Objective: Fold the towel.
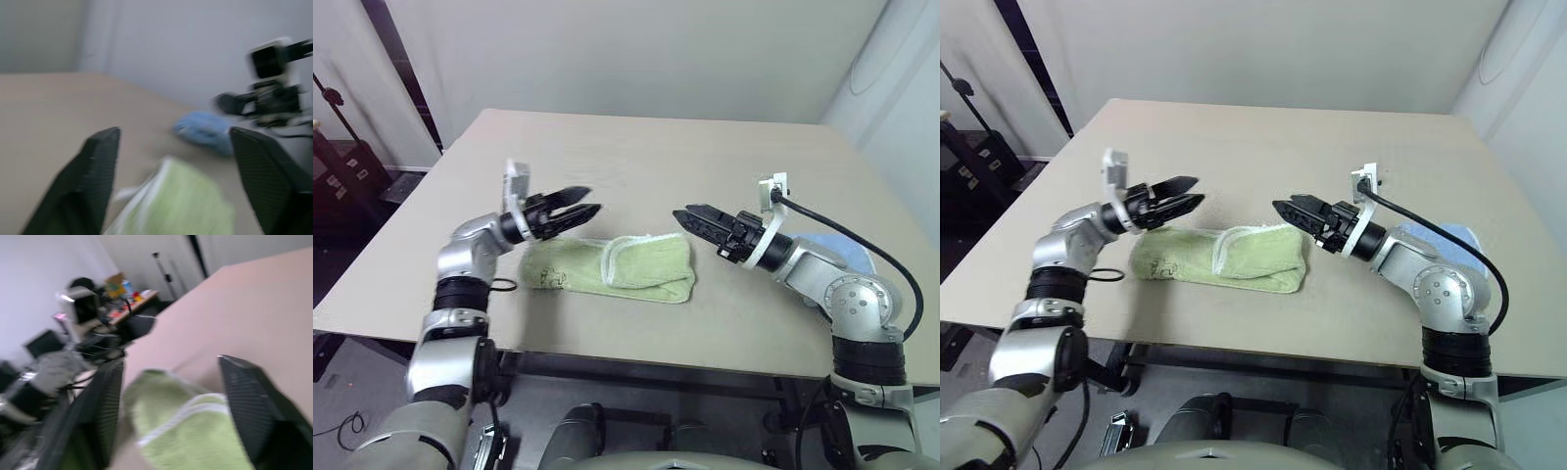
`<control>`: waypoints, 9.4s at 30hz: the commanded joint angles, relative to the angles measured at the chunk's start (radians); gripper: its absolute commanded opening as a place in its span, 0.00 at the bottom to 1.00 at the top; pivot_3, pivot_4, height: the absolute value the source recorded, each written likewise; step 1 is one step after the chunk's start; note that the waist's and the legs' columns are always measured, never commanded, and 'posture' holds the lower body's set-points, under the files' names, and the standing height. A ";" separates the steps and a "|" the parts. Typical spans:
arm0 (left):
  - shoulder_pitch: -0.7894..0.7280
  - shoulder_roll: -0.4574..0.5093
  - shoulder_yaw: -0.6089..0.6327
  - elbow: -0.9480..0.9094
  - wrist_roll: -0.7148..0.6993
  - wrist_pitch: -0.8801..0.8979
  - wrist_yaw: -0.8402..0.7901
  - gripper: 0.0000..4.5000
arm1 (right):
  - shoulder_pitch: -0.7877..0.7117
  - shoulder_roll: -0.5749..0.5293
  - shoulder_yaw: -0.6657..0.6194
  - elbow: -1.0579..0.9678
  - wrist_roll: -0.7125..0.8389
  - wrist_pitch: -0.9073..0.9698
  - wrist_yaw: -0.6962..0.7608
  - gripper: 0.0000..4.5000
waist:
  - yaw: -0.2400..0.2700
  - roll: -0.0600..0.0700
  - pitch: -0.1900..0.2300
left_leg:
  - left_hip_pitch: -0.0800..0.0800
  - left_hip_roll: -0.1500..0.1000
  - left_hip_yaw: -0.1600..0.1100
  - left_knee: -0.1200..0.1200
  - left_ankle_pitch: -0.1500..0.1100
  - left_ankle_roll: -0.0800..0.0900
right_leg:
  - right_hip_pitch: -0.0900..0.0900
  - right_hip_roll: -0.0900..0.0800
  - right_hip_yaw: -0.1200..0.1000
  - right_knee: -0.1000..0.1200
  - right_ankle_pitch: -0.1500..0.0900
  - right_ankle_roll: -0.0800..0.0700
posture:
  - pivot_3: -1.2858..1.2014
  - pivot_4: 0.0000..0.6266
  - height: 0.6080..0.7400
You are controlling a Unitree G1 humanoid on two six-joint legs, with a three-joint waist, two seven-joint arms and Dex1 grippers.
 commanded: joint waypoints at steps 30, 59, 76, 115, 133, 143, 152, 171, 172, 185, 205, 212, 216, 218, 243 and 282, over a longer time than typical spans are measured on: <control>0.128 0.071 -0.135 -0.065 0.026 0.042 -0.104 0.13 | 0.036 0.072 0.116 0.180 -0.370 -0.205 0.144 0.04 | -0.028 0.007 -0.003 | -0.001 0.001 -0.006 0.007 -0.002 -0.003 | -0.005 0.004 0.002 0.010 0.000 -0.007 | 0.52 0.00 0.76; 0.481 0.518 0.208 -0.256 -0.282 1.076 0.403 1.00 | -0.037 0.174 0.036 0.184 -0.188 0.115 0.001 0.99 | -0.024 0.012 0.000 | -0.001 -0.004 -0.008 -0.010 0.000 -0.007 | -0.019 -0.002 0.008 0.009 0.002 -0.013 | 0.52 0.00 0.76; 0.212 0.331 0.286 0.025 -0.257 1.000 0.600 1.00 | -0.024 0.174 -0.004 0.183 -0.221 0.083 -0.088 0.99 | -0.004 0.014 -0.001 | 0.000 -0.005 -0.008 -0.010 0.000 -0.007 | -0.018 -0.004 0.003 0.009 0.009 -0.016 | 0.52 0.00 0.76; -0.013 0.172 -0.056 -0.158 -0.278 0.880 0.316 0.00 | 0.142 0.070 -0.183 -0.065 -0.112 0.046 -0.117 1.00 | 0.005 0.013 -0.001 | -0.002 -0.005 -0.006 -0.008 0.000 -0.007 | -0.017 -0.004 0.004 0.001 0.007 -0.013 | 0.52 0.00 0.76; -0.148 -0.173 -0.288 0.173 0.030 0.541 0.273 0.25 | 0.228 0.090 -0.208 -0.107 -0.144 -0.022 -0.285 1.00 | 0.004 0.011 0.000 | -0.001 -0.004 -0.006 -0.007 0.002 -0.004 | -0.010 -0.002 0.003 -0.002 0.006 -0.008 | 0.52 0.00 0.76; -0.074 -0.053 -0.232 -0.146 -0.088 0.626 0.097 0.98 | 0.208 0.063 -0.211 -0.117 -0.083 0.017 -0.267 1.00 | -0.001 0.012 0.000 | -0.001 -0.004 -0.007 -0.007 0.002 -0.004 | -0.009 -0.001 0.003 -0.002 0.006 -0.008 | 0.52 0.00 0.76; 0.019 0.095 -0.120 -0.246 -0.047 0.384 0.165 0.99 | 0.102 0.007 -0.134 -0.129 -0.061 0.004 -0.127 0.91 | 0.004 0.012 0.000 | 0.003 -0.003 -0.007 -0.006 0.002 -0.004 | -0.007 -0.001 0.003 -0.002 0.006 -0.009 | 0.52 0.00 0.76; 0.160 -0.066 -0.308 0.068 0.253 -0.370 0.159 0.03 | -0.037 0.031 0.262 0.324 -0.374 -0.123 0.138 0.00 | 0.006 0.011 -0.001 | 0.008 -0.003 -0.006 -0.007 0.002 -0.003 | -0.003 0.002 0.002 -0.006 0.008 -0.005 | 0.52 0.00 0.76; 0.164 -0.061 -0.322 0.108 0.277 -0.403 0.155 0.03 | -0.015 0.028 0.281 0.348 -0.404 -0.139 0.143 0.00 | 0.006 0.011 -0.001 | 0.009 -0.003 -0.006 -0.007 0.002 -0.003 | -0.002 0.002 0.002 -0.006 0.008 -0.005 | 0.52 0.00 0.76; 0.125 -0.068 -0.224 0.145 0.172 -0.296 0.054 0.03 | 0.036 0.044 0.177 0.213 -0.361 -0.177 0.192 0.00 | 0.004 0.010 -0.005 | 0.015 -0.003 -0.008 -0.007 0.000 -0.006 | 0.002 -0.001 0.002 -0.005 0.008 -0.008 | 0.52 0.00 0.76; -0.010 0.158 -0.086 0.047 -0.004 0.701 0.279 1.00 | 0.020 0.063 -0.030 0.069 -0.077 0.083 0.050 0.84 | 0.005 0.009 -0.005 | 0.012 -0.001 -0.008 -0.008 0.000 -0.006 | -0.002 0.002 0.003 -0.005 0.008 -0.008 | 0.52 0.00 0.76; -0.060 0.061 -0.133 0.109 0.016 0.824 0.345 1.00 | 0.003 0.072 -0.056 0.083 -0.042 0.134 0.019 0.84 | 0.006 0.009 -0.005 | 0.010 -0.001 -0.008 -0.008 0.000 -0.006 | -0.004 0.001 0.003 -0.005 0.008 -0.008 | 0.52 0.00 0.76; -0.110 0.005 -0.135 0.205 0.031 0.866 0.386 1.00 | 0.008 0.066 -0.068 0.075 -0.035 0.141 0.004 0.84 | 0.008 0.009 -0.005 | 0.010 -0.002 -0.008 -0.008 0.000 -0.006 | -0.003 0.000 0.003 -0.005 0.008 -0.008 | 0.52 0.00 0.76; -0.130 -0.020 -0.122 0.245 0.019 0.885 0.386 1.00 | 0.011 0.065 -0.075 0.070 -0.028 0.144 -0.003 0.84 | 0.008 0.009 -0.005 | 0.010 -0.003 -0.008 -0.008 0.000 -0.006 | -0.003 -0.001 0.002 -0.005 0.008 -0.008 | 0.52 0.00 0.76; -0.142 -0.123 -0.006 0.312 -0.003 0.859 0.430 0.15 | 0.058 0.077 -0.114 0.048 -0.029 0.116 -0.115 0.84 | 0.003 0.008 -0.004 | 0.007 -0.013 -0.010 -0.007 0.000 -0.005 | -0.003 -0.008 0.002 -0.007 0.009 -0.001 | 0.52 0.00 0.76; 0.083 0.418 0.711 0.464 -0.254 0.407 0.995 0.01 | -0.056 0.132 0.023 0.236 -0.159 0.019 0.067 0.84 | -0.024 0.006 -0.005 | 0.008 -0.012 -0.012 -0.009 0.000 -0.005 | -0.007 -0.005 0.006 -0.004 0.010 0.001 | 0.52 0.00 0.76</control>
